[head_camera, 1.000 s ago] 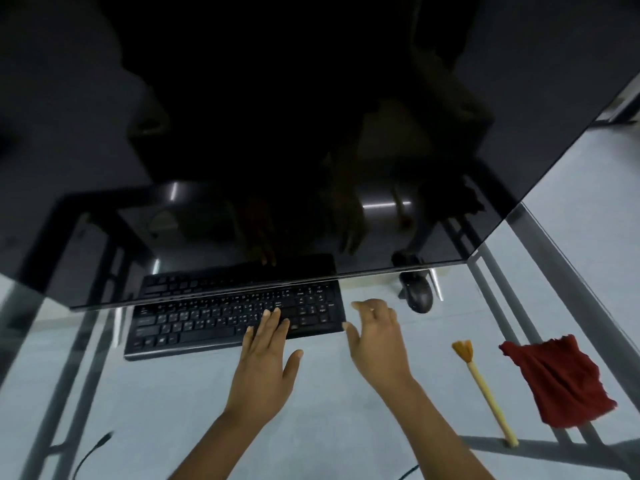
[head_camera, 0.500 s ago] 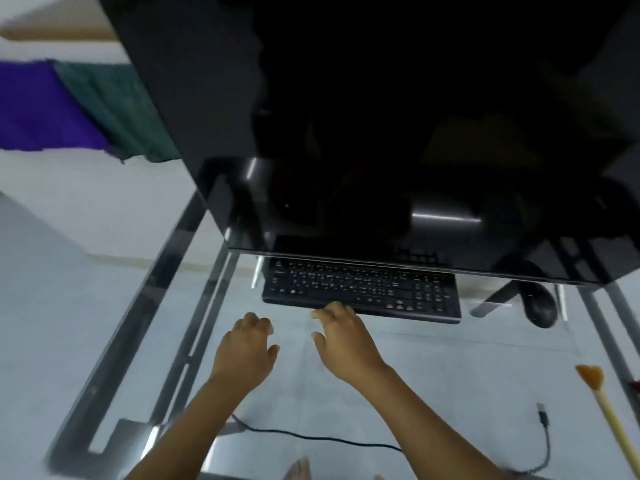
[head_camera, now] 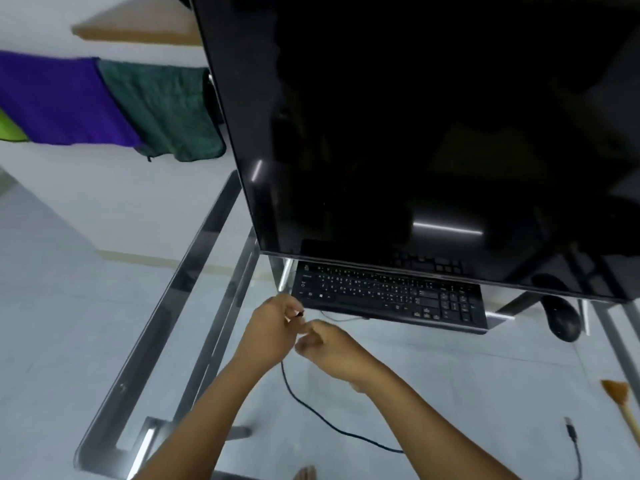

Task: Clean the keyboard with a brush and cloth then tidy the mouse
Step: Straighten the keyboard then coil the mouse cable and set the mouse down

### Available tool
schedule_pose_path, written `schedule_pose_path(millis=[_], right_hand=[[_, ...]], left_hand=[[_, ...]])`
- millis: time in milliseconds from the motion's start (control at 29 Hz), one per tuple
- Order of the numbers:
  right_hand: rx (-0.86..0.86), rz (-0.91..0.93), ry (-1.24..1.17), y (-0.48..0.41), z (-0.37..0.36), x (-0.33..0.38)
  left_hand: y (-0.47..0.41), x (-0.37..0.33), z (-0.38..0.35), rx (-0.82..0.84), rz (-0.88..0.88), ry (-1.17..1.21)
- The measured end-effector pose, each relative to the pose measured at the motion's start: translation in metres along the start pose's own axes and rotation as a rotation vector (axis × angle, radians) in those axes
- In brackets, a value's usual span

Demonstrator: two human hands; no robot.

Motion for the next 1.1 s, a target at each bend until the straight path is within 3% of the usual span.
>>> schedule_pose_path(millis=[103, 207, 276, 379, 552, 655, 793, 897, 1000, 1104], right_hand=[[0.161, 0.049, -0.308, 0.028, 0.018, 0.026], [0.019, 0.150, -0.298, 0.066, 0.050, 0.054], [-0.142, 0.209, -0.236, 0.090, 0.078, 0.066], [-0.343, 0.322, -0.169, 0.134, 0.124, 0.082], [-0.541, 0.454, -0.055, 0.216, 0.192, 0.095], [-0.561, 0.551, 0.031, 0.266, 0.218, 0.098], [-0.545, 0.782, -0.035, 0.317, 0.236, 0.103], [-0.537, 0.935, -0.154, 0.335, 0.248, 0.105], [-0.557, 0.996, -0.247, 0.339, 0.256, 0.110], [-0.616, 0.979, -0.277, 0.330, 0.254, 0.113]], left_hand=[[-0.018, -0.039, 0.019, -0.047, -0.009, 0.142], [-0.026, -0.074, 0.031, -0.119, -0.140, 0.049], [-0.023, -0.108, 0.035, -0.174, -0.390, -0.016], [-0.010, -0.176, 0.039, -0.048, -0.658, 0.107], [0.013, -0.271, 0.048, 0.085, -0.669, 0.251], [0.028, -0.313, 0.060, 0.193, -0.672, 0.281], [0.054, -0.345, 0.081, 0.769, -0.519, 0.835], [0.070, -0.365, 0.093, 0.986, -0.562, 1.145], [0.082, -0.392, 0.104, 1.057, -0.614, 1.441], [0.083, -0.416, 0.115, 0.823, -0.612, 1.650]])
Point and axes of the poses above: each hand's wrist, its own y-axis away from the middle knuckle, its own z-axis out of the back of the hand, x = y × z, the point moved 1 cm from there along -y, towards the middle knuckle, and after that the axes turned 3 degrees about -z, right-handed, at the moved point
